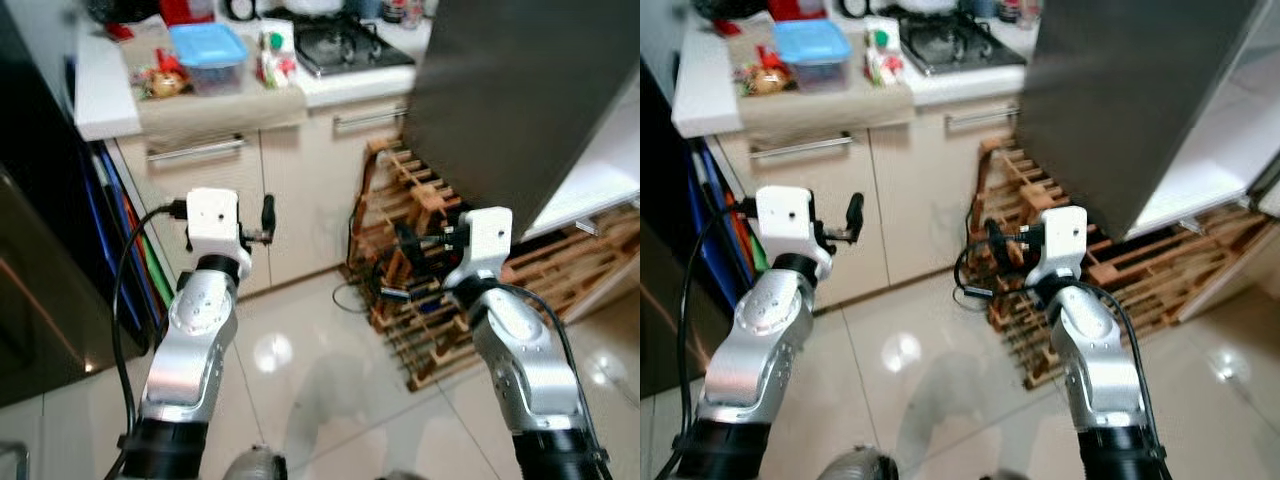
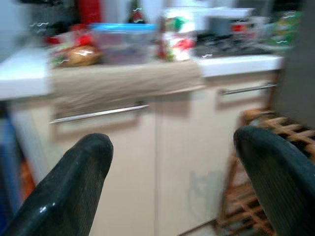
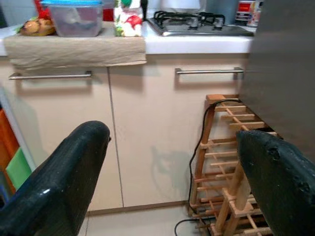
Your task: Restocking fridge
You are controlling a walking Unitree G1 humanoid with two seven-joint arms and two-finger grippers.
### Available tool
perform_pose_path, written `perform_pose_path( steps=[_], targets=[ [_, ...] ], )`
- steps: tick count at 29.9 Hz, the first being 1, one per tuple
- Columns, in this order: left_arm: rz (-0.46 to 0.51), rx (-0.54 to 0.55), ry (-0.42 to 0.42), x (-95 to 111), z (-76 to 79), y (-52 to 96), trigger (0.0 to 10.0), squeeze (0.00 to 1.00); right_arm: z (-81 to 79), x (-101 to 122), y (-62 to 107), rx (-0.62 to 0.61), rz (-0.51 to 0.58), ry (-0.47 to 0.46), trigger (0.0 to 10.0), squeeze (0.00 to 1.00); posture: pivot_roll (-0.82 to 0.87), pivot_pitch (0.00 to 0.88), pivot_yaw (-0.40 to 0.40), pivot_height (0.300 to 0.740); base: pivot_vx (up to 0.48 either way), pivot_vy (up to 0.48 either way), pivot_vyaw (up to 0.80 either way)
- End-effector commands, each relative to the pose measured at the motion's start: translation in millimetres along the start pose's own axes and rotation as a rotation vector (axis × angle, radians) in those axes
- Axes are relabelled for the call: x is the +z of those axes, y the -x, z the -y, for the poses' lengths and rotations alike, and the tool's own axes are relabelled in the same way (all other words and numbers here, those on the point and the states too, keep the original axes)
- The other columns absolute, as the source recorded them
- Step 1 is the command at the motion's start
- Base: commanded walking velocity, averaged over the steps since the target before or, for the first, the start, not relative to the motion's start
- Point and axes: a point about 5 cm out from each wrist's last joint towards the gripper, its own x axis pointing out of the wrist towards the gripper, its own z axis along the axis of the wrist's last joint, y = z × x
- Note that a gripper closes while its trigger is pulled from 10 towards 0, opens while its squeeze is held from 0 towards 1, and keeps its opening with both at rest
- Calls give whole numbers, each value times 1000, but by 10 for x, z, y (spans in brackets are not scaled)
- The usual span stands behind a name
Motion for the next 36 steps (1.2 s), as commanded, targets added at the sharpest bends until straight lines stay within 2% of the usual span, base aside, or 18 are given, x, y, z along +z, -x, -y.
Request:
perform_pose_path(
  steps=[1, 5, 11, 15, 16, 18, 19, 20, 25, 27, 31, 34, 36],
  targets=[
    [-32, 43, -25, -64, 27, 22, 10000, 0, 37, -24, -23, -9, -7, 21, 10000, 31, -57, 33, -70, 728, 0, -461, 488],
    [-16, 40, -45, -52, 50, 6, 10000, 0, -15, -66, -72, 4, -14, 9, 10000, 47, -31, 11, -101, 736, 0, -459, 480],
    [42, 49, -60, 93, 34, -95, 10000, 0, -157, -15, -192, 77, 11, 31, 10000, 102, -10, 0, -122, 740, 0, -456, 466],
    [87, 29, -72, 157, 115, -139, 10000, 0, -48, -7, -288, 20, 27, 33, 10000, 114, -5, 1, -96, 740, 153, -410, 456],
    [96, 26, -54, 178, 107, -152, 10000, 0, -3, -1, -297, -16, 31, 43, 10000, 51, -2, 0, -90, 740, 0, 0, 613],
    [103, 23, -40, 192, 100, -160, 10000, 0, 26, 3, -303, -40, 34, 51, 10000, 51, -2, 0, -90, 740, 0, 0, 613],
    [116, -3, -40, 227, 82, -188, 10000, 0, 12, 82, -284, -48, 96, 13, 10000, 0, -15, 0, -53, 740, 0, 0, 0],
    [118, -19, -46, 235, 82, -199, 10000, 0, -13, 114, -274, -40, 124, 1, 10000, 0, -15, 0, -53, 740, 0, 0, 0],
    [124, -115, -58, 192, 118, -190, 10000, 0, -70, 80, -274, -71, 133, -20, 10000, 0, -41, 0, -9, 740, 0, 0, 0],
    [88, -147, -17, 103, 85, -181, 10000, 0, -105, 68, -283, -85, 149, -28, 10000, 0, -49, 0, -2, 740, 0, 0, 0],
    [75, -123, 12, 97, 45, -236, 10000, 0, -153, 101, -305, -52, 163, -19, 10000, 0, -40, 0, 6, 740, 0, 0, 0],
    [91, -116, -30, 114, 87, -287, 10000, 0, -148, 88, -335, -44, 160, -8, 10000, 24, -29, 0, 1, 740, 0, 0, 0],
    [89, -133, 9, 125, 121, -285, 10000, 0, -135, 137, -359, -50, 175, -4, 10000, 24, -29, 0, -4, 740, 0, 0, 0]
  ],
)
